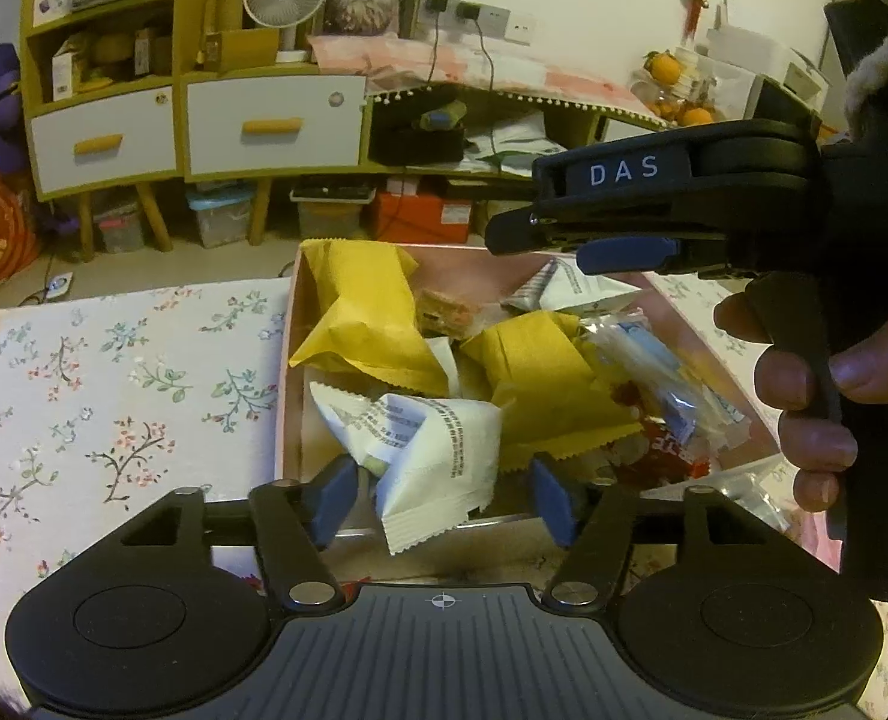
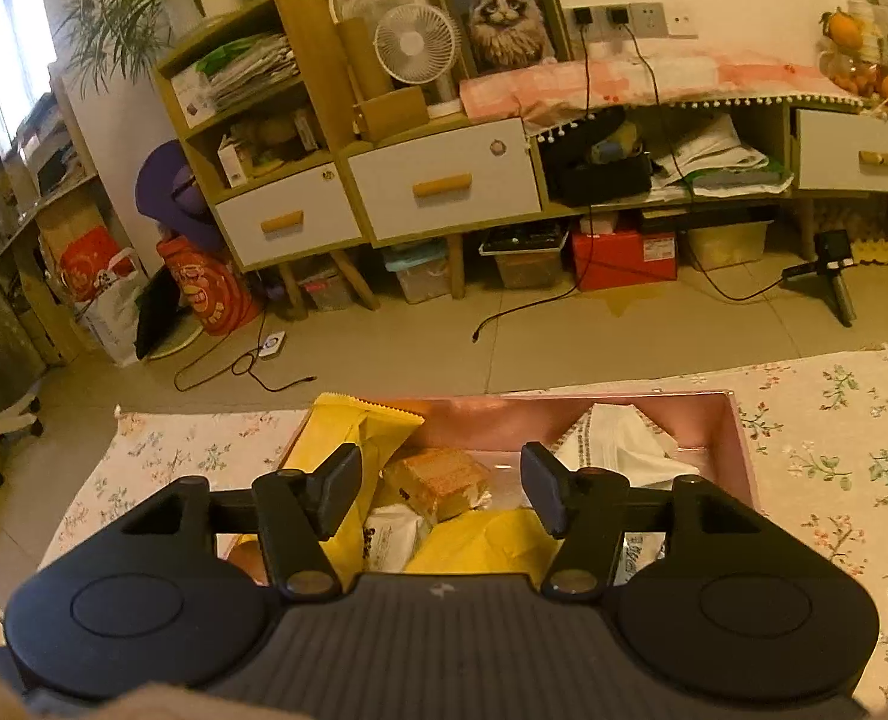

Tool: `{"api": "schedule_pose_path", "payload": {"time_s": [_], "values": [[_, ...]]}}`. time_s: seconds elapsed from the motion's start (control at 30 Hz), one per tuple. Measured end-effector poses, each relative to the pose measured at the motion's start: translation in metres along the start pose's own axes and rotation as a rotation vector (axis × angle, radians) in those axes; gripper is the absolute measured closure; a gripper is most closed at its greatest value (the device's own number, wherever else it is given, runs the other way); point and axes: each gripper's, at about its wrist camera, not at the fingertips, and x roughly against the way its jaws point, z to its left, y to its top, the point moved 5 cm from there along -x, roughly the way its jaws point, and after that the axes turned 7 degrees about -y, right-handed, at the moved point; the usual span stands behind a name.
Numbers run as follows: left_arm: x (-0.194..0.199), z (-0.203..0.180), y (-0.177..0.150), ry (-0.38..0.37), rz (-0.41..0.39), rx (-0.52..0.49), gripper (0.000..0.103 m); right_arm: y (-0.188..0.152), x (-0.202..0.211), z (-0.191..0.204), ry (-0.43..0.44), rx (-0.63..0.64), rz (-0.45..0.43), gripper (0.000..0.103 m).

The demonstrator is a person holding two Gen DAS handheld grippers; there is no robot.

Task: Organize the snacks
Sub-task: 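Carry both packets into the box and open both tools, then withdraw both open tools from the box toward the gold bar and pink packet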

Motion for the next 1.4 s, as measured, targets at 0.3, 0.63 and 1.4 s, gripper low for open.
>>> {"api": "schedule_pose_path", "payload": {"time_s": [0.3, 0.63, 1.4], "values": [[0.015, -0.010, 0.000, 0.023, 0.010, -0.027, 0.026, -0.004, 0.014, -0.002, -0.013, 0.018, 0.009, 0.039], [0.039, -0.022, -0.007, 0.027, 0.023, -0.044, 0.020, -0.015, 0.044, 0.001, -0.027, 0.083, 0.009, 0.029], [0.064, -0.006, -0.060, 0.047, 0.097, -0.021, 0.014, -0.075, 0.087, -0.027, -0.190, 0.166, 0.081, 0.008]]}}
